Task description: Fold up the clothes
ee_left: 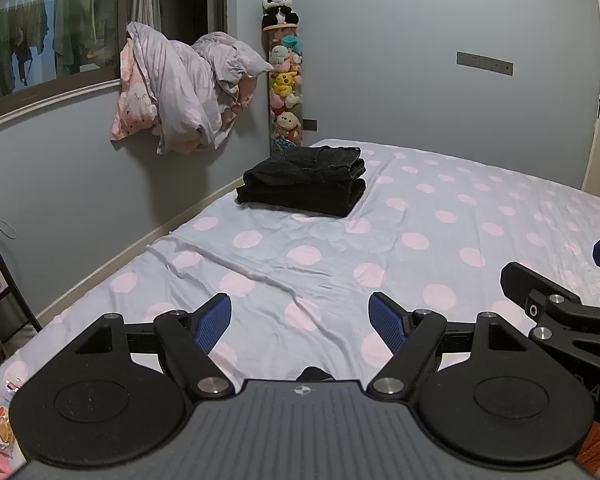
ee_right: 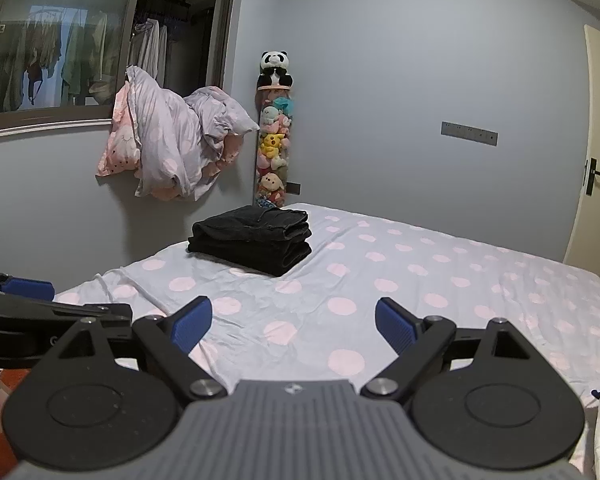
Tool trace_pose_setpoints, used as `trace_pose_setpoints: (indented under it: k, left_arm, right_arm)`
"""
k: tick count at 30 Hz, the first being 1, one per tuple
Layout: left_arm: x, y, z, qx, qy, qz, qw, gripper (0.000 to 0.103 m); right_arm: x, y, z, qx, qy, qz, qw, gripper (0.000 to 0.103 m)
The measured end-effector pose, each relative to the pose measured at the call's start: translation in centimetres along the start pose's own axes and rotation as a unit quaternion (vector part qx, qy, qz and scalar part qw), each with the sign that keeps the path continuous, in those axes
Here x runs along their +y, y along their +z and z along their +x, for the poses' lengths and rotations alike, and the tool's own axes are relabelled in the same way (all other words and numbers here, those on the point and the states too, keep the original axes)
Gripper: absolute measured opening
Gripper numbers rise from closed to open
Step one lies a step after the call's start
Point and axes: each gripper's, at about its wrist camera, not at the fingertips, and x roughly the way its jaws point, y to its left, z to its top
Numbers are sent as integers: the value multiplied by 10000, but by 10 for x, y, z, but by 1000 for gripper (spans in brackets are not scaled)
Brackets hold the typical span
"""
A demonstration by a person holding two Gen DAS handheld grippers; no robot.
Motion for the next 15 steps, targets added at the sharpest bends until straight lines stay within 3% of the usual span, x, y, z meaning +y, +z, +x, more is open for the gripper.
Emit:
trace_pose_setpoints:
  k: [15]
  left_arm:
    - [3,3,1,-30,-17,28,10000,88]
  right_arm:
    - [-4,-2,-1,22,17,162,9999,90]
